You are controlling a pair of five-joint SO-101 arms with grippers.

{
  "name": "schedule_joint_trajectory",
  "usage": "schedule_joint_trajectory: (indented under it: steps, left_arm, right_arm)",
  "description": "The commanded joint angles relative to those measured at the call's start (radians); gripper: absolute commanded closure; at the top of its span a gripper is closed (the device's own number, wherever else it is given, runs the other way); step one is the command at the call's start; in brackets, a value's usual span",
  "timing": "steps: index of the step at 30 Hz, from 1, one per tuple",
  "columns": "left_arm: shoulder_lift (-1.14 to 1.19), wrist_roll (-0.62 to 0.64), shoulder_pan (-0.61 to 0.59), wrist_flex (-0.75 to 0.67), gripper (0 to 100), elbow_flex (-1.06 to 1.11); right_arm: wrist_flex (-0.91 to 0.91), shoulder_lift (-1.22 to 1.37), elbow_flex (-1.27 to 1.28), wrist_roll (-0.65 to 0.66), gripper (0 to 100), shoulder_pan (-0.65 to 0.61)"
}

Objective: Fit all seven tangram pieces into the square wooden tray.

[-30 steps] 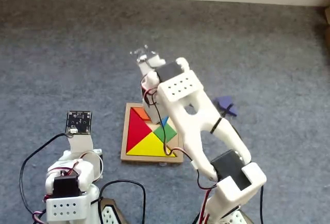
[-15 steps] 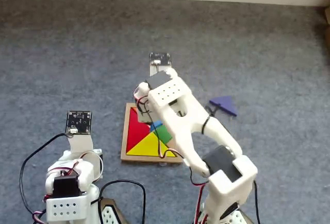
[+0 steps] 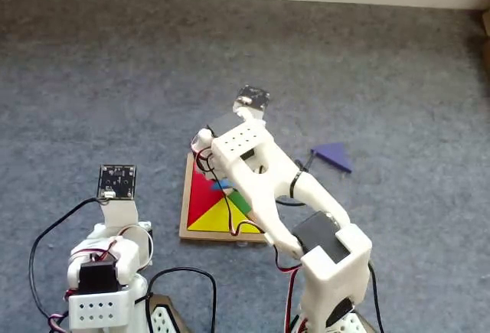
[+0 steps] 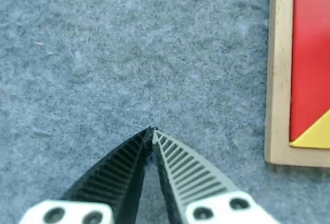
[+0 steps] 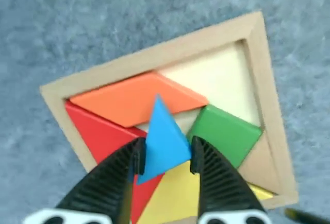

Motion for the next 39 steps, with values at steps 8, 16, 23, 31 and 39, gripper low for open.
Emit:
schedule_joint_trajectory:
  steps: [8, 16, 23, 31, 39]
  left_arm:
    - [-0.031, -0.008, -0.001, 0.006, 99, 0.019]
    - [-0.031, -0.008, -0.001, 0.006, 99, 0.019]
    - [-0.031, -0.008, -0.001, 0.006, 99, 0.019]
    - [-0.031, -0.008, -0.001, 0.006, 99, 0.019]
    - [-0.031, -0.008, -0.001, 0.006, 99, 0.019]
  right_arm:
    - [-0.025, -0.016, -0.024, -0.086, 86.2, 0.002]
    - [-0.024, -0.036, -0.025, -0.012, 78.3, -0.002]
    - [-0.019, -0.206, -0.016, 0.173, 85.9, 0.007]
    - [0.045, -0.363, 0.085, 0.643, 98.1, -0.002]
    - [-0.111, -0.315, 0.329, 0.756, 98.1, -0.056]
